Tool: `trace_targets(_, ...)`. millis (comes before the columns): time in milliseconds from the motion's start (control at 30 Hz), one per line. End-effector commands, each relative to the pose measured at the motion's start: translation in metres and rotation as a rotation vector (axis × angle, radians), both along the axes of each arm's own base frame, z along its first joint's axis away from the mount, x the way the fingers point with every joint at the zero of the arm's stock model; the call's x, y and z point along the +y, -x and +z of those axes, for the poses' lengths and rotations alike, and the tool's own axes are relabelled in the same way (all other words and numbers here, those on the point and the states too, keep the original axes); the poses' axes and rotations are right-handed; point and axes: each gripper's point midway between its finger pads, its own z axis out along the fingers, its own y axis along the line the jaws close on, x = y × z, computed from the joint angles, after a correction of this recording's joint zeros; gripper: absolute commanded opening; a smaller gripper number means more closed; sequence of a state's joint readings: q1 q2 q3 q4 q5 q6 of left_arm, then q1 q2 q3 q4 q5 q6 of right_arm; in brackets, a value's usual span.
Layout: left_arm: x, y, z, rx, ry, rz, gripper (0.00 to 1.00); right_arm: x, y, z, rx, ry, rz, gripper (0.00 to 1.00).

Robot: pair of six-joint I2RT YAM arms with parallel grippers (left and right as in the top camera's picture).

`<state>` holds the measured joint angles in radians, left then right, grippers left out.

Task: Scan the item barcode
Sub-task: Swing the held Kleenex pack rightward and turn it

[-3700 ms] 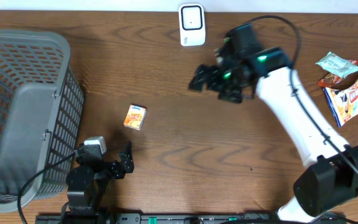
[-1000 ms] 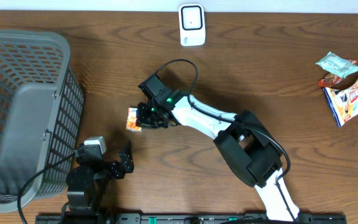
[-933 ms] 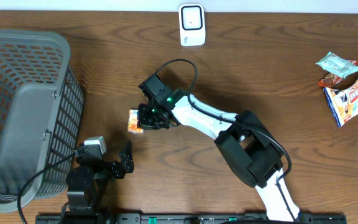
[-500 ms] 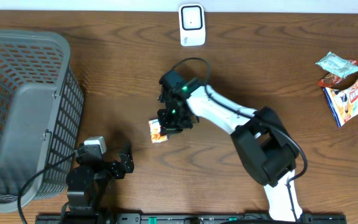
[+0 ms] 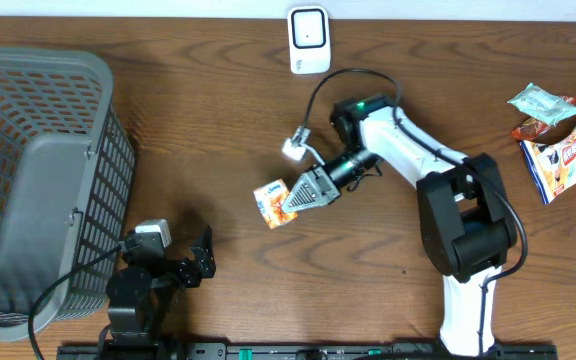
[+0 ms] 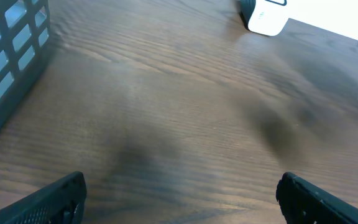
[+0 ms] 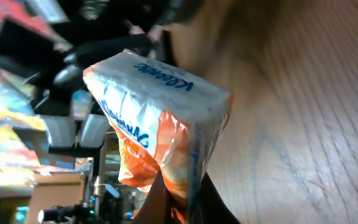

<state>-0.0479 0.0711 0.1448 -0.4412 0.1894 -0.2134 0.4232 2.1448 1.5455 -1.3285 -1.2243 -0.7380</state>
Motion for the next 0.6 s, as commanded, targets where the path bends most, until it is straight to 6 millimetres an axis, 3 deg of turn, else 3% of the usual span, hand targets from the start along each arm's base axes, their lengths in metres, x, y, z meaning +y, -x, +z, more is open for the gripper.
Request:
trace_targets(0, -0.002, 0.002, -0.009, 0.03, 0.011, -0.007, 0.98, 0.002, 0.002, 0.027, -0.158, -0.199, 0.032, 0.01)
trace_targets(333, -0.002, 0.002, -0.009, 0.03, 0.011, -0.007, 0.98, -0.009, 0.026, 0.05, -0.129, -0.263, 0.063, 0.01)
trace_targets(567, -0.002, 0.002, -0.009, 0.03, 0.011, -0.007, 0.98, -0.011, 0.028, 0.051, -0.124, -0.25, 0.071, 0.01)
